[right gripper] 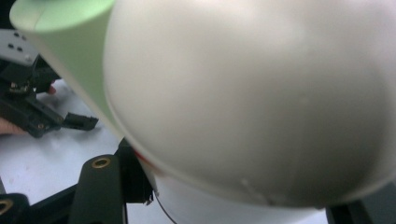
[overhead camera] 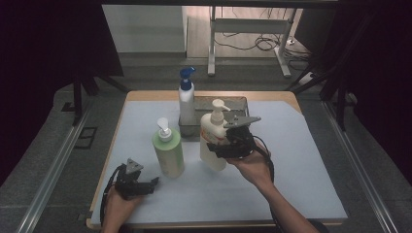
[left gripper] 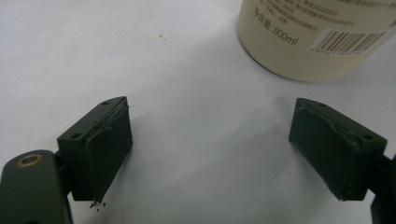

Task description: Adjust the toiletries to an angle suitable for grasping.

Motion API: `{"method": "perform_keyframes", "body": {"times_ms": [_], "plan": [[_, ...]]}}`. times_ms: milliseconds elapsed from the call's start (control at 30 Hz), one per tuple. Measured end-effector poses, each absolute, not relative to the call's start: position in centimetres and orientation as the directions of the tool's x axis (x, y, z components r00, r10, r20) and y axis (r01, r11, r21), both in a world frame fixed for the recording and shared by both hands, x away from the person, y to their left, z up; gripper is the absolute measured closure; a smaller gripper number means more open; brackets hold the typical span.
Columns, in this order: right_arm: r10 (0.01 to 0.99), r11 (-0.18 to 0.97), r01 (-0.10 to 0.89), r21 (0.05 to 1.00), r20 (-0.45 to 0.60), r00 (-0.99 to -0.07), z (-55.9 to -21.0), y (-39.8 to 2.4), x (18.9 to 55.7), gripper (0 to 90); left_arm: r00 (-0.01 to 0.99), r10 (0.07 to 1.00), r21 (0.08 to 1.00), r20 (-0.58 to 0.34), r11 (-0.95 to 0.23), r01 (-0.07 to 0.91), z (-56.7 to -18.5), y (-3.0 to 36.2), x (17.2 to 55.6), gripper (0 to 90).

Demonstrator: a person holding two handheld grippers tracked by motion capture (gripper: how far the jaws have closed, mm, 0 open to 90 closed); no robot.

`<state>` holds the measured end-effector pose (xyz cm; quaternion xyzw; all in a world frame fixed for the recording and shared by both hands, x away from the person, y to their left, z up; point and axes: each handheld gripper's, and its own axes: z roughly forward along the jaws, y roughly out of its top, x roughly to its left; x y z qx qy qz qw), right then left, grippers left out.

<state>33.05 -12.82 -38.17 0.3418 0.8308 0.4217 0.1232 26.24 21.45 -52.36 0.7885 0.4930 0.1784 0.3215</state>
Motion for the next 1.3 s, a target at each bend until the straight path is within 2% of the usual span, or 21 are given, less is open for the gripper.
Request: {"method": "perform_keyframes", "body": {"times_ms": [433, 1300], "plan": [[0.700, 0.399, 0.440, 0.805, 0.043, -0.713, -37.3, -12.3, 35.3, 37.4, 0.451, 0.892, 0.683, -0.035, -0.308, 0.662, -52.4, 21.5, 26.2, 13.3], [0.738, 0.365, 0.444, 0.818, 0.036, -0.673, -36.0, -10.5, 38.9, 37.4, 0.451, 0.892, 0.683, -0.037, -0.307, 0.663, -52.4, 21.5, 26.2, 13.4]]}}
